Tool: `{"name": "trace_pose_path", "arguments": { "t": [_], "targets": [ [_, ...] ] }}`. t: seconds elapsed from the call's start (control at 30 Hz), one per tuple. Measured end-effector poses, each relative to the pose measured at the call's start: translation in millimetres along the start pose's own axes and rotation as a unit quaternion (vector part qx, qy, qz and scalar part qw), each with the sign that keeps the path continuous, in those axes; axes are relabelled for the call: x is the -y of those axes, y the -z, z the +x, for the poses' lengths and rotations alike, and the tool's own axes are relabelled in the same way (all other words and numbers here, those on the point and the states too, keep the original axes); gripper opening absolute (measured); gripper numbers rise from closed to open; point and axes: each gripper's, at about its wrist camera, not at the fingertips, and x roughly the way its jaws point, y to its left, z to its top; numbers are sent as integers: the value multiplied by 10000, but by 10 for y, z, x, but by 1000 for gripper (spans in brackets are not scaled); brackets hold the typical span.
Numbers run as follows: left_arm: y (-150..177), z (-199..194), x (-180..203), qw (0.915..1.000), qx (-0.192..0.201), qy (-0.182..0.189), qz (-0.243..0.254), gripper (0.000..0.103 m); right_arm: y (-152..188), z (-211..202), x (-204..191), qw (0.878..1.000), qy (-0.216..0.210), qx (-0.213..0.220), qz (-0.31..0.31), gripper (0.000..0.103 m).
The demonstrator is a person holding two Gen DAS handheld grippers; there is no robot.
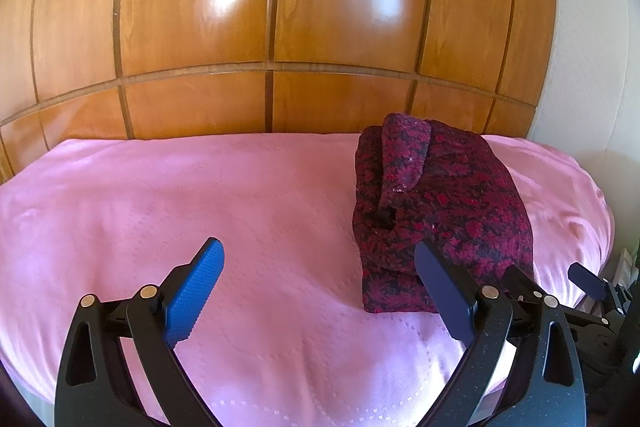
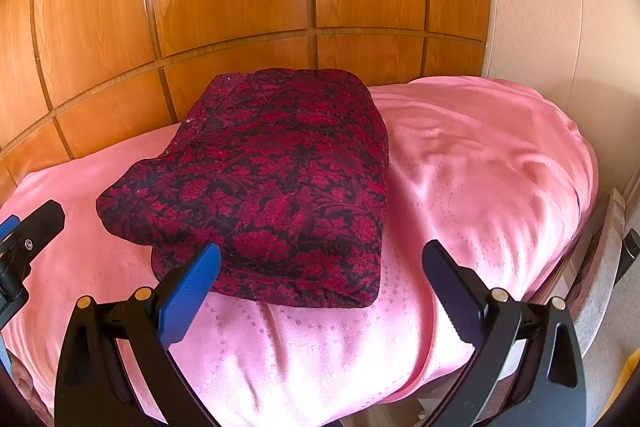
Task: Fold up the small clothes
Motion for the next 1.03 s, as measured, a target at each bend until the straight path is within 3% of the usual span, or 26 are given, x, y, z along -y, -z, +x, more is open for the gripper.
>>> {"name": "trace_pose_path", "arguments": {
  "t": [0.73,0.9,1.03],
  "targets": [
    [39,149,65,9998,-118,25,150,95,21,92,117,9998,-19,-85,177,100],
    [41,218,-16,9996,-270,-75,-28,95,-227,43,437,9980,-37,182,612,101],
    [59,288,-82,9991,-389,-155,-95,95,-513,273,845,9943,244,143,1024,101]
  ]
}}
